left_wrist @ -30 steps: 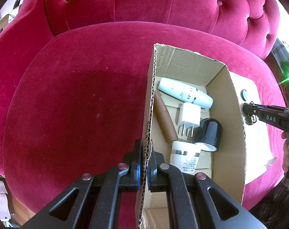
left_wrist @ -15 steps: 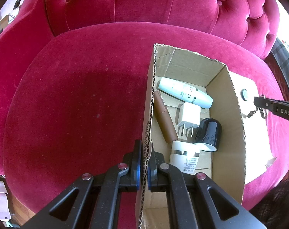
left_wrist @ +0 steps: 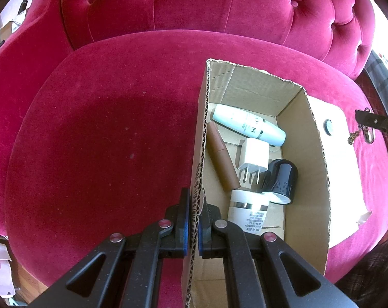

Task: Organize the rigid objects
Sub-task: 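Carry the keys into the box and open the right gripper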

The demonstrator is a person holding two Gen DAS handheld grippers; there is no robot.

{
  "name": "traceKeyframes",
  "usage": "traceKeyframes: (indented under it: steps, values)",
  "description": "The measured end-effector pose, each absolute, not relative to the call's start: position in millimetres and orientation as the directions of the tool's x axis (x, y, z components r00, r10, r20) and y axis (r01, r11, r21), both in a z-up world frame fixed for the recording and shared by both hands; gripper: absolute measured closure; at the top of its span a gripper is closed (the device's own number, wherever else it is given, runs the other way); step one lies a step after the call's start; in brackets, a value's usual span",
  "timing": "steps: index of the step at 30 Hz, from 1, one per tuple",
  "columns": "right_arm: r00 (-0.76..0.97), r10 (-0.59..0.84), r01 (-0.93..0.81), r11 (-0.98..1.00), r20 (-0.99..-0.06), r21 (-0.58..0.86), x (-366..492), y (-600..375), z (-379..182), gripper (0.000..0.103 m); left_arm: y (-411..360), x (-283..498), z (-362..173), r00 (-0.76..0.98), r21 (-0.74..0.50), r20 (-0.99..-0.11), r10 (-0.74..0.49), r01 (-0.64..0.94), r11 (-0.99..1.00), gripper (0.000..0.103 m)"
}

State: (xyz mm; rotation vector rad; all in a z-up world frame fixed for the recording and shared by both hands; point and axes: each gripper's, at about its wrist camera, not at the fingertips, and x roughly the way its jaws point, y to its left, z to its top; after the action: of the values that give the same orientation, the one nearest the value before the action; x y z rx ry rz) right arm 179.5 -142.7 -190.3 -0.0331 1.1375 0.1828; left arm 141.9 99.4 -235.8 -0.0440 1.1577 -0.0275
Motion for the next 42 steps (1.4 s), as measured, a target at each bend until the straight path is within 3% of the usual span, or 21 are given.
traceKeyframes:
  steps: [22,42]
  values:
    - [0.504,0.241,-0.275,0.955,-0.83,0.11,174,-109,-131,0.087,100,142,-237,0.4,-0.046,-0.916,-0.042,-0.001,0.999,0.099]
    - [0.451,0.379,-0.442,0.881,-0.808,0.167,168,-38,-131,0.087,101,143,-240,0.398,-0.055,-0.916,-0.048,-0.004,0.998,0.099]
